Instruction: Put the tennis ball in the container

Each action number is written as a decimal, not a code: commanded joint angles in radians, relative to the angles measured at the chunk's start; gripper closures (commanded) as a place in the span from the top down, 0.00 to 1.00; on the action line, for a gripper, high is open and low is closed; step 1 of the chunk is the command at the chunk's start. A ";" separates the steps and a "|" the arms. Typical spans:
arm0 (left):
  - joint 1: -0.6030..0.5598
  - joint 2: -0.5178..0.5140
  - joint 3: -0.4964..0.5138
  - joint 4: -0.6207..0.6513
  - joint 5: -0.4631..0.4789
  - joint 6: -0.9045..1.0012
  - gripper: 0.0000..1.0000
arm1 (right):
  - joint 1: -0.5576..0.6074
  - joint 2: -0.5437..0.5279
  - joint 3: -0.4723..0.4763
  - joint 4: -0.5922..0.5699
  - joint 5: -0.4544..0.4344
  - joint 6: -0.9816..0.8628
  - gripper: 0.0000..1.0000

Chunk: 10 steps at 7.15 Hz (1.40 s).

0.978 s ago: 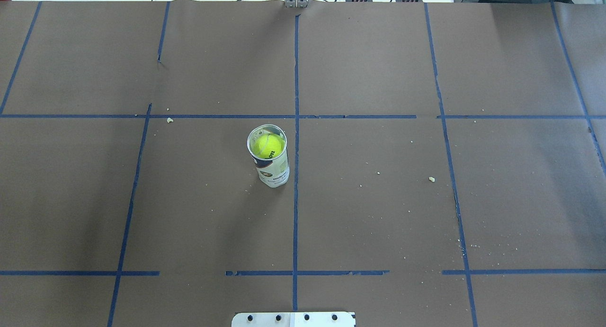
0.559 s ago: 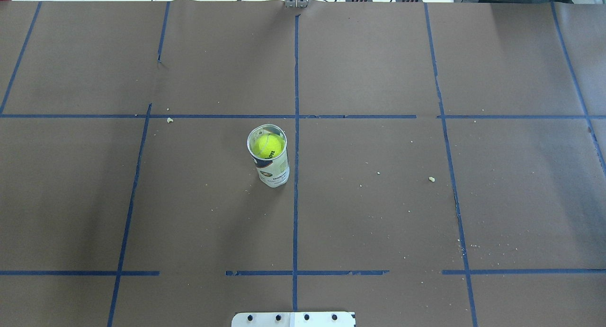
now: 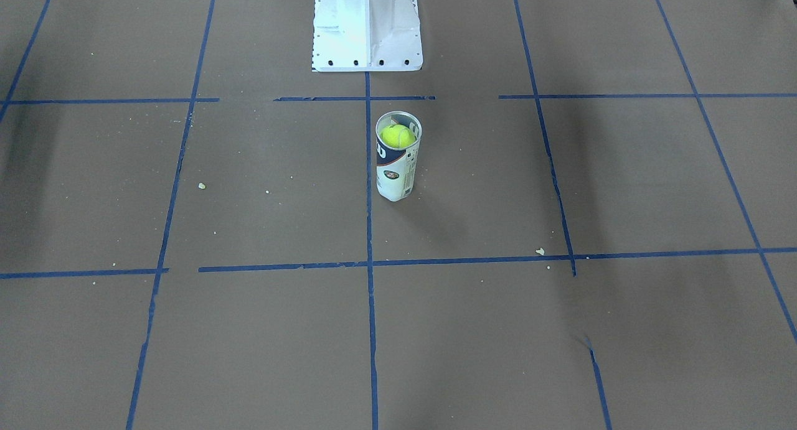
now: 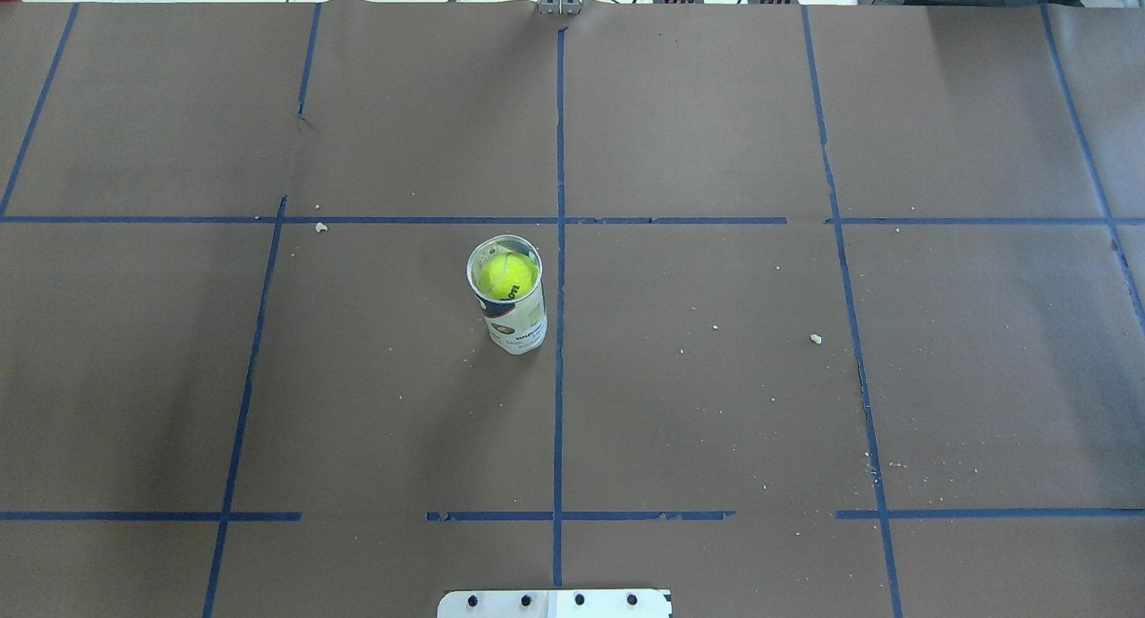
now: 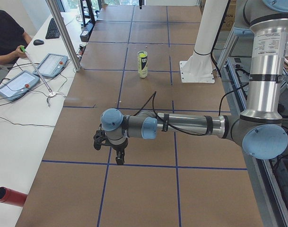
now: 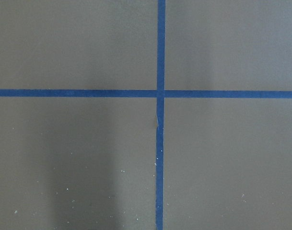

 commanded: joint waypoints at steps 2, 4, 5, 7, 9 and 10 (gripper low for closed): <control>0.001 0.012 -0.018 0.010 -0.002 0.003 1.00 | 0.000 0.000 0.000 0.000 0.000 0.000 1.00; 0.002 0.012 -0.018 0.006 -0.002 0.003 1.00 | 0.000 0.000 0.000 0.000 0.000 0.000 1.00; 0.002 0.012 -0.018 0.007 -0.002 0.003 1.00 | 0.000 0.000 0.000 0.000 0.000 0.000 1.00; 0.002 0.012 -0.018 0.007 -0.002 0.005 1.00 | 0.000 0.000 0.000 0.000 0.000 0.000 1.00; 0.002 0.012 -0.027 0.007 -0.002 0.003 1.00 | 0.000 0.000 0.000 0.000 0.000 0.000 1.00; 0.002 0.012 -0.031 0.007 -0.002 0.005 1.00 | 0.000 0.000 0.000 0.000 0.000 0.000 1.00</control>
